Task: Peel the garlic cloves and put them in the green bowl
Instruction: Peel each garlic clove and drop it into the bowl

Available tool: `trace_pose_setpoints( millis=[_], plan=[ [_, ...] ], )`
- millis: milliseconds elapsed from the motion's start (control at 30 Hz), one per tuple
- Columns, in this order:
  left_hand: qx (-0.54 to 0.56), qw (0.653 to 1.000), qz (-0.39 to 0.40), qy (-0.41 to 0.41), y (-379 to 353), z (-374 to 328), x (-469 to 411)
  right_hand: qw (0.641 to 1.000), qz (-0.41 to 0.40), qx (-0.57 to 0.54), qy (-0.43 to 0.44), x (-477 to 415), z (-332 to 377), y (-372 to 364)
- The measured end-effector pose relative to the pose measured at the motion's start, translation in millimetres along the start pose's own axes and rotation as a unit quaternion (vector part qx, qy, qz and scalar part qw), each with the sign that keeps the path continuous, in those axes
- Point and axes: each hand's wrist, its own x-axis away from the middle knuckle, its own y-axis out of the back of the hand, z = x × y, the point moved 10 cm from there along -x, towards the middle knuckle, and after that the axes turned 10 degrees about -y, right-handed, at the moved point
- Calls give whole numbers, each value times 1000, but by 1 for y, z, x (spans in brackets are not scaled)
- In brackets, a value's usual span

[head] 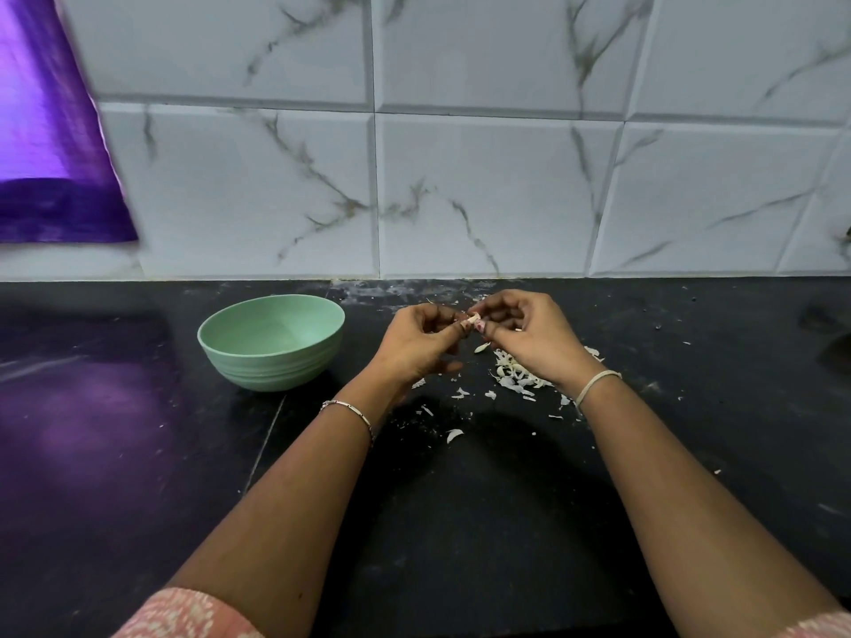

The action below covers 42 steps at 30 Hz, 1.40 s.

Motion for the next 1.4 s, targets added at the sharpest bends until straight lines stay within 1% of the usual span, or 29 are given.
trace_pose_setpoints(
  millis=[100,300,500,633,833,933,1067,1167,1267,1400],
  plan=[
    [-11,1000,-18,7,2,0,1,1000,-10,-5,1,0,0,2],
    [-43,996,-82,7,12,-3,2,996,-45,41,66,9,17,2],
    [-62,991,-115,-8,19,-10,6,991,-59,59,101,16,26,-2],
    [-72,989,-125,-17,22,-14,6,991,-65,63,99,16,26,-2],
    [-197,970,-125,-65,23,-27,4,992,-79,59,81,15,24,2],
    [-218,965,-120,-79,25,-31,3,994,-76,35,65,13,21,3],
    [-152,981,-107,-57,24,-26,0,996,-78,-43,31,10,16,9],
    [-57,996,-70,-15,16,-15,-2,993,-63,-96,15,11,12,10],
    [19,998,-57,10,10,-10,-1,989,-41,-143,9,11,10,9],
    [73,996,-53,26,6,-8,1,978,-15,-206,-9,9,8,7]
  ],
)
